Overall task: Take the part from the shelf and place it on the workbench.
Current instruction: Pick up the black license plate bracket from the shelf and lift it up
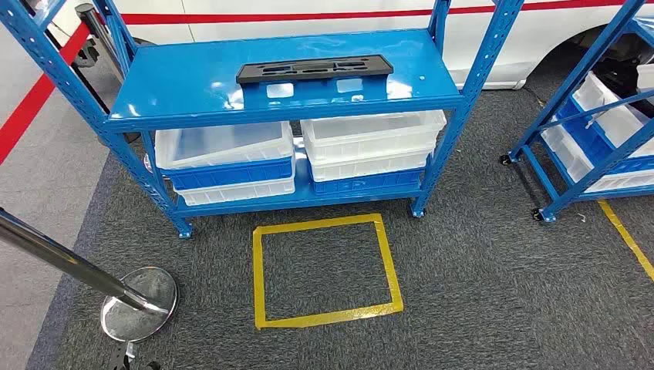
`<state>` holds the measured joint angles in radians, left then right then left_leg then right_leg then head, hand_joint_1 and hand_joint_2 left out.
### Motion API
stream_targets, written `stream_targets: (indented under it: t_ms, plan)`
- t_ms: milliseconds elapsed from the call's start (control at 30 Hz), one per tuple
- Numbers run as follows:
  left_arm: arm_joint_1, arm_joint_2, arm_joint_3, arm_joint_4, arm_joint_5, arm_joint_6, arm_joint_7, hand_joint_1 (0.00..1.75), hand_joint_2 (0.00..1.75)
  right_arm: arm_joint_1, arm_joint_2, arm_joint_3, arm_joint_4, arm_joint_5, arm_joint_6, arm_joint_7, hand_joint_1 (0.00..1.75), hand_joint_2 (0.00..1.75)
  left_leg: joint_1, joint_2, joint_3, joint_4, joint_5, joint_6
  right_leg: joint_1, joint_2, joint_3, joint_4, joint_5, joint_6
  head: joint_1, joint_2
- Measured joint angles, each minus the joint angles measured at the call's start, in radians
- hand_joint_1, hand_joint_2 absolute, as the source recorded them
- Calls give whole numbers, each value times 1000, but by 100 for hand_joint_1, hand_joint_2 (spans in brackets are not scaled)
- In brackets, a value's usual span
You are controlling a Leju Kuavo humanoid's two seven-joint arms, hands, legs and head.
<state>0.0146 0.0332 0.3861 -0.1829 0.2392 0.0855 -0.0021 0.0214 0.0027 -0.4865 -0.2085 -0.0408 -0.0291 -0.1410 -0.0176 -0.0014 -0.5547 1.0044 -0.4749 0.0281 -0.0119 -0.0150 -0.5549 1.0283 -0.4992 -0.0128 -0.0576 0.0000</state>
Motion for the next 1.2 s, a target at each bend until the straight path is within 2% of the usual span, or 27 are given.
stream_targets:
  t_ms: [233,400,633,1200]
  plan:
    - [3,13,-103,6,7,3,14,0,0,11,5,67,-14,17,20,-118,0,0,0,0,-1,0,0,0,0,0,0,0,0,0,0,0]
    - [4,22,-179,10,13,7,83,0,0,50,8,120,-143,69,38,-210,0,0,-1,-1,-1,0,0,0,0,0,0,0,0,0,0,0]
    - [5,27,-246,13,11,3,121,0,0,75,-14,219,-390,97,62,-226,0,0,-1,-1,-1,0,0,0,-1,0,0,0,0,1,0,0]
    - [2,30,-363,14,-8,-19,157,0,0,24,-178,482,-980,37,127,-202,0,0,-1,-1,-1,1,0,0,-1,-1,0,0,1,2,0,0]
